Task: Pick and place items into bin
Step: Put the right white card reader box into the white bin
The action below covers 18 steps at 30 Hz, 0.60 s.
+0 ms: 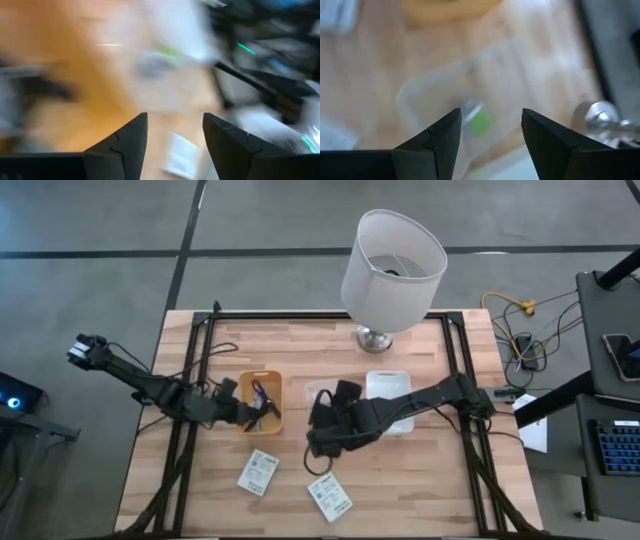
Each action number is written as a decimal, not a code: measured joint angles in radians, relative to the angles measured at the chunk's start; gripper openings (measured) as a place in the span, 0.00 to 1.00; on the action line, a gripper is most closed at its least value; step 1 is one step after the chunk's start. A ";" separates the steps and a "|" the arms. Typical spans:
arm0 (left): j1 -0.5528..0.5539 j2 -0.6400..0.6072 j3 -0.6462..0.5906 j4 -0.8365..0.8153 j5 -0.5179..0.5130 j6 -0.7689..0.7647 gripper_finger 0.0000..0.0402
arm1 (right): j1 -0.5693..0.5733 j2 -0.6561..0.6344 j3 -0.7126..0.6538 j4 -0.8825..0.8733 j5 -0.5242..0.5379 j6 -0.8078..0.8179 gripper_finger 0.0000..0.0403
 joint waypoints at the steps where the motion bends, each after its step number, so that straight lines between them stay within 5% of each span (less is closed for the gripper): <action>1: -0.001 0.002 0.000 0.087 0.041 0.079 0.44 | 0.006 0.000 -0.006 -0.013 -0.039 -0.007 0.48; 5: -0.023 0.051 0.009 0.376 0.164 0.260 0.40 | 0.032 0.000 -0.055 -0.009 -0.249 -0.004 0.46; 8: -0.049 0.128 0.052 0.348 0.199 0.324 0.29 | 0.063 0.000 -0.119 0.009 -0.349 0.055 0.41; 13: -0.072 0.314 0.118 0.320 0.255 0.349 0.04 | 0.136 0.000 -0.224 0.058 -0.414 0.180 0.25; 18: -0.100 0.496 0.205 0.322 0.262 0.378 0.01 | 0.202 -0.021 -0.332 0.202 -0.428 0.316 0.06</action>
